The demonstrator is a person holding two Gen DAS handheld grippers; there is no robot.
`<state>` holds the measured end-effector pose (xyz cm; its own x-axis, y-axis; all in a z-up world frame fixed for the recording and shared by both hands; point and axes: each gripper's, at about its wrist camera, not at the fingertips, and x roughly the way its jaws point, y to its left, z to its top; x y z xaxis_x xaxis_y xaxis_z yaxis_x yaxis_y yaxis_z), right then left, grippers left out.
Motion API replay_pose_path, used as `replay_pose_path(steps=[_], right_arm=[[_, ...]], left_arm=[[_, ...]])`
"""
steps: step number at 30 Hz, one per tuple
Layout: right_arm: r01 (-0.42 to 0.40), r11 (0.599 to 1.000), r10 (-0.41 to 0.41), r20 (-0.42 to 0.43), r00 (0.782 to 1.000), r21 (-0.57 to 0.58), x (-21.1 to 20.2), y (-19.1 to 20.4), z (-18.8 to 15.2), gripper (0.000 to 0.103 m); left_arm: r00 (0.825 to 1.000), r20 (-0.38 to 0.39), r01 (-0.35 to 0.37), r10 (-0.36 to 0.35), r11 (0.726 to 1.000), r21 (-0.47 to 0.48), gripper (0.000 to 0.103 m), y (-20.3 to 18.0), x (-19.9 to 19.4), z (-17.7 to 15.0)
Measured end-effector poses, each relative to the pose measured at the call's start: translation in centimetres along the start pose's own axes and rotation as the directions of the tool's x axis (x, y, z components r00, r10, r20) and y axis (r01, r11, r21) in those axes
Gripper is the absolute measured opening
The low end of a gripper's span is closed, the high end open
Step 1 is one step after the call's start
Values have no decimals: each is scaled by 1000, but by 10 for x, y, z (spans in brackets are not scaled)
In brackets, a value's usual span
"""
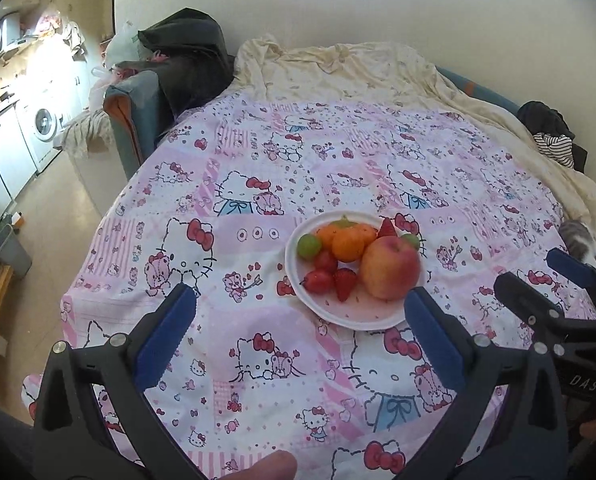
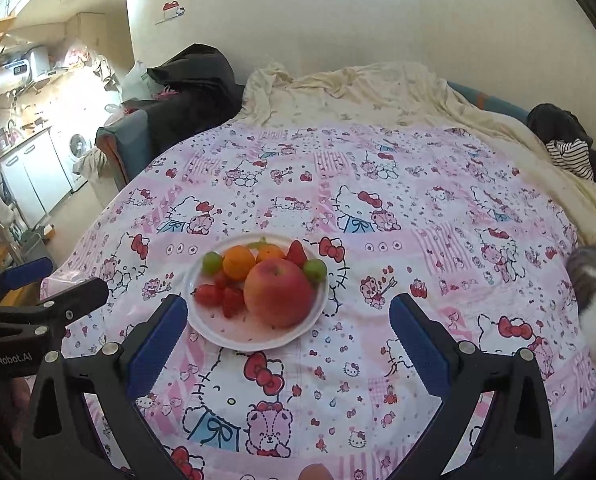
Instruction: Organize fruits
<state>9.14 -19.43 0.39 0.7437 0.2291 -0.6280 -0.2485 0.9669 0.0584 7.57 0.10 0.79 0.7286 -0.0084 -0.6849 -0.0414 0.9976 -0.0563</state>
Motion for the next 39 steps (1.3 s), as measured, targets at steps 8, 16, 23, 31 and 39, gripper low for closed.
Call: replay_pose_path(steps=[8,16,23,31,39], right_arm=[[4,1000,-4,-6,1000,20,1,-4,0,103],[4,1000,-4,-6,1000,21,1,-4,0,103],[5,1000,-5,-7,1000,20,1,-4,0,103],[5,1000,-5,-4,1000,22,1,-5,1,103],[4,1000,-4,1,1000,20,-2,-4,1,103]], left_arm=[[1000,2,-5,5,1000,-2,103,1,-1,0],[1000,5,-8,8,1000,-4,103,1,-1,0],[1000,7,-9,9,1000,-7,103,2,-2,0],[1000,3,-11,11,1000,-4,103,1,-3,0],[1000,1,-13,13,1000,-9,103,2,-3,-1]])
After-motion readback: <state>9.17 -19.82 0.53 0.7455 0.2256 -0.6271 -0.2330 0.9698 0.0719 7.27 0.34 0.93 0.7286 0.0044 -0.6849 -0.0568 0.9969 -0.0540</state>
